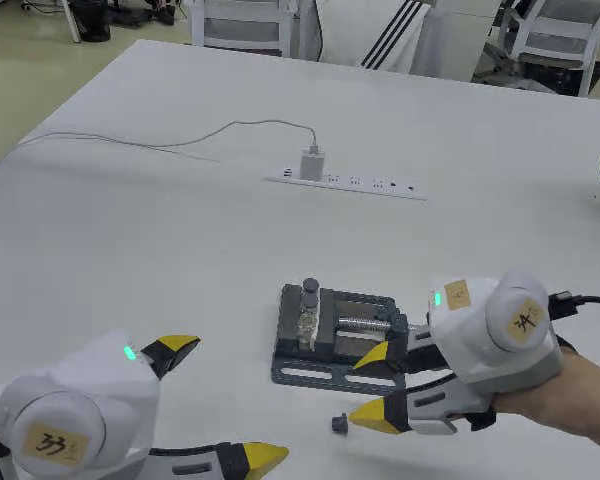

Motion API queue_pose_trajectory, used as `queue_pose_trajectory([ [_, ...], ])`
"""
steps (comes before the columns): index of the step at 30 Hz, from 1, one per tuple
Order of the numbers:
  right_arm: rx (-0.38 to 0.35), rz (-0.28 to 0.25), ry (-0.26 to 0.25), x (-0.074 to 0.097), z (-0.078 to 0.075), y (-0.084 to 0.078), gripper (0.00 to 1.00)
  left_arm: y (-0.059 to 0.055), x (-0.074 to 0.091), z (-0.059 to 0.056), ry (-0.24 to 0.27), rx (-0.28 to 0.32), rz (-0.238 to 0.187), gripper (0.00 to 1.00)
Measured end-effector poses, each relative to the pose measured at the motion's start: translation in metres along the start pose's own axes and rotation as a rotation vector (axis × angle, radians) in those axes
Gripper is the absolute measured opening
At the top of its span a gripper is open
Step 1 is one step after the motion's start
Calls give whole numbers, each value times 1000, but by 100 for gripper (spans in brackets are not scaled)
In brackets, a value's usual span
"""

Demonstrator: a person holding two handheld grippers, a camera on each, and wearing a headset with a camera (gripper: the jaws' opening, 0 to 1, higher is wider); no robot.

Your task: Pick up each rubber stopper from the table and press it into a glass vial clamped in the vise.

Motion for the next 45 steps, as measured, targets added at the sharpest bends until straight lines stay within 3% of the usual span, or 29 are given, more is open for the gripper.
queue_pose_trajectory([
  [6, 1, 5, 18, -10, 7, -10, 21, -1, -1, -2, -3, 3, 6, 80],
  [13, 17, 20, 15, -19, 5, -18, 15, -1, 0, -3, -5, -3, 11, 80],
  [45, -17, 19, 18, -29, 5, -24, 7, -7, -4, -8, -15, 19, 18, 79],
])
Point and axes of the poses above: the centre of the closed fingertips' face, and the gripper's own axes: x roughly backward along the fingers, z roughly to its left, y roughly out of its top, the point moved 4 cm from there along x, roughly backward along the fingers, and after that the axes turned 7 degrees about x, right-handed, at the moved point
